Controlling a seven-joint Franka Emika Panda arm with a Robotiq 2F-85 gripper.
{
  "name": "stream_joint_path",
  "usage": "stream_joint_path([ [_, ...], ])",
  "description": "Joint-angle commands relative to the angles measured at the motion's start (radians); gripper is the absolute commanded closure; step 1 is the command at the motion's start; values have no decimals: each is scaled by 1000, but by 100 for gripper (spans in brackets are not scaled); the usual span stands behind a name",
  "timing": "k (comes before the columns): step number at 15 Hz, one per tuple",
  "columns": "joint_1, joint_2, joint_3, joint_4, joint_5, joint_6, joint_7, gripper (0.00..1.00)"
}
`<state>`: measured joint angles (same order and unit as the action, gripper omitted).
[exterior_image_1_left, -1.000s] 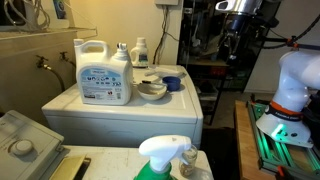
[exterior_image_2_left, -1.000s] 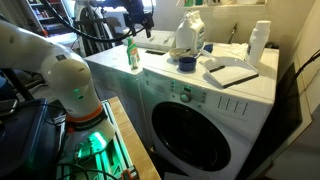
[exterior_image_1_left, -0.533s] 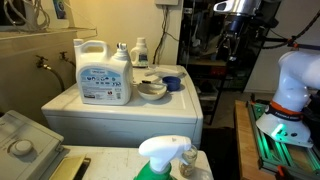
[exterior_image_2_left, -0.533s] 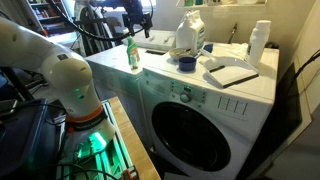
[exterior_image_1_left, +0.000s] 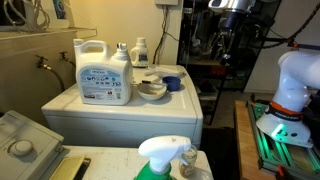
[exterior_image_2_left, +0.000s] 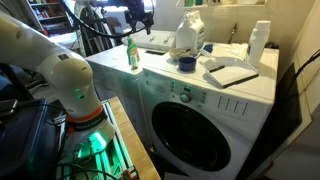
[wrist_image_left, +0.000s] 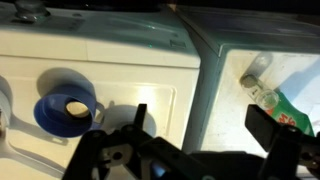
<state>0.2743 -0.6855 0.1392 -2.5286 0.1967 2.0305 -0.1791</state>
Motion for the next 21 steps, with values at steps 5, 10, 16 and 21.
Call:
stream_joint_path([
  [5,66,497,114,454,43,-79,44,0],
  [10,82,600,197,568,7,-66,35,0],
  [16,126,714,250,723,-16,-92,129,0],
  [21,198,786,324,810,-1,-29,218,0],
])
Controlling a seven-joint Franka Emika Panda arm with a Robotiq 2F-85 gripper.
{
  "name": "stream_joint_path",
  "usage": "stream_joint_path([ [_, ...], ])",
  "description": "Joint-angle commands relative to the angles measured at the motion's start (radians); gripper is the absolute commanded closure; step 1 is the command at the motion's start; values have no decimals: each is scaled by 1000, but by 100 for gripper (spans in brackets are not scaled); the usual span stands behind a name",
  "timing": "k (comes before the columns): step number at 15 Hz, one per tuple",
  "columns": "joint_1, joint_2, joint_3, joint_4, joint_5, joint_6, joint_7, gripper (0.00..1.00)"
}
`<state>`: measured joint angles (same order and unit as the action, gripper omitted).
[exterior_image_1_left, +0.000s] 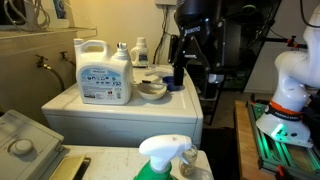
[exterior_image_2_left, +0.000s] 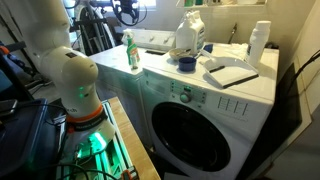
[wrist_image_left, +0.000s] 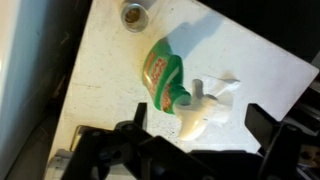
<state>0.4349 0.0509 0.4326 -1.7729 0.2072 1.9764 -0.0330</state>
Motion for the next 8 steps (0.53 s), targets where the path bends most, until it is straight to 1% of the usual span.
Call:
stream_joint_path([
  [1,54,68,39,69,-49,38,114,0],
  [3,84,112,46,100,-123,46,176,0],
  [4,103,127,41,111,-202,46,231,0],
  [5,117,152,38,135,-245,21,252,0],
  [7,141,200,25,174,-313,-6,294,0],
  [8,151,223,19,195,-325,-13,303,0],
])
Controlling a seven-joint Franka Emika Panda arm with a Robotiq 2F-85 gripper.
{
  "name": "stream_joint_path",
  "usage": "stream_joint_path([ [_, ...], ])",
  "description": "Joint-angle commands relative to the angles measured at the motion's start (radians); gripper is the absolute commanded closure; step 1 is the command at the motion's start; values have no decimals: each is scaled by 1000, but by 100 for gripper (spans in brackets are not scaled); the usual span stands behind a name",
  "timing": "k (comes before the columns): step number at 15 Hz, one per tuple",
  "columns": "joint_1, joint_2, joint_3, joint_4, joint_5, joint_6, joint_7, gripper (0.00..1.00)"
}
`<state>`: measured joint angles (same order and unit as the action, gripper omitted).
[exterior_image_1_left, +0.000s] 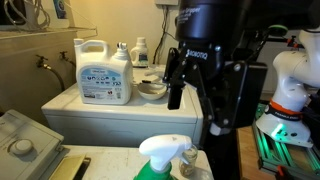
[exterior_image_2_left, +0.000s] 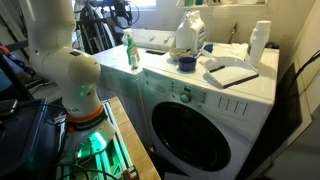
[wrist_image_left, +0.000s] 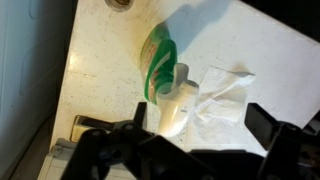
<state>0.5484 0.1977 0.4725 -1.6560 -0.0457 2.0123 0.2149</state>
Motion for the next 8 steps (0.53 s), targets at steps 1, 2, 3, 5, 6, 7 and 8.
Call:
stream_joint_path([
  [1,47,96,-27,97,-80,-53,62,0],
  [2,58,116,-36,117,-91,-57,68,0],
  [3,68,134,-46,135,-102,-59,75,0],
  [5,90,164,-71,165,-124,-75,88,0],
  [6,99,177,-82,179,-128,-91,91,0],
  [7,109,188,-93,192,-133,-112,96,0],
  [8,117,197,-101,202,-128,-133,98,0],
])
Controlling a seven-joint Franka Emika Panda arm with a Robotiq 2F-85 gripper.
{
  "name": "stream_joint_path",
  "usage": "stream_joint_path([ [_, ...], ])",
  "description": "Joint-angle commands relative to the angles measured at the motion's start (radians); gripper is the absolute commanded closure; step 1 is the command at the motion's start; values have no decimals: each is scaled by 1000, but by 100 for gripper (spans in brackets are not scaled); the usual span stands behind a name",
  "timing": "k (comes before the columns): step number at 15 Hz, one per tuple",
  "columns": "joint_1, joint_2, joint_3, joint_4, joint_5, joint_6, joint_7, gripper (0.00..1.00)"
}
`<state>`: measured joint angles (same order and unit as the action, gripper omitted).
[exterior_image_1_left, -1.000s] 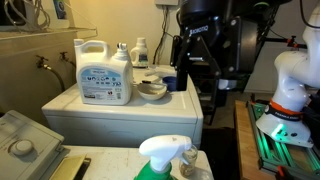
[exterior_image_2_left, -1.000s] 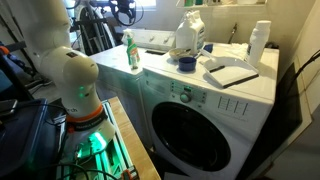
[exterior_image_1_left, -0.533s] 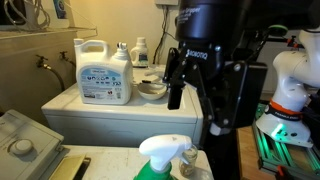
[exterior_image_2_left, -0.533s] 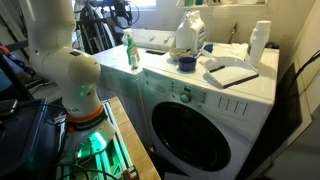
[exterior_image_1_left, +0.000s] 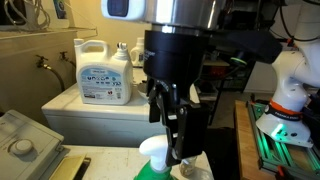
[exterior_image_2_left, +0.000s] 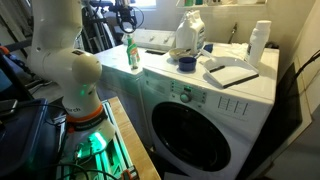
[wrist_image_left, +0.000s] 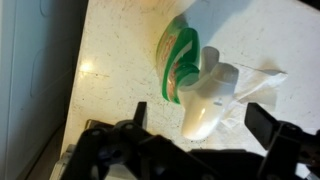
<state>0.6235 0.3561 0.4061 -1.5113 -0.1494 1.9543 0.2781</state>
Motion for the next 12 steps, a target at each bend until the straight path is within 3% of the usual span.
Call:
stream_joint_path([
  [1,48,47,-41,68,-15,-89,32,0],
  [9,116,123,-88,163,-16,-173,36,12],
  [11,132,137,-103,183,-17,-199,45,18],
  [12,139,144,-110,192,-16,-207,48,27],
])
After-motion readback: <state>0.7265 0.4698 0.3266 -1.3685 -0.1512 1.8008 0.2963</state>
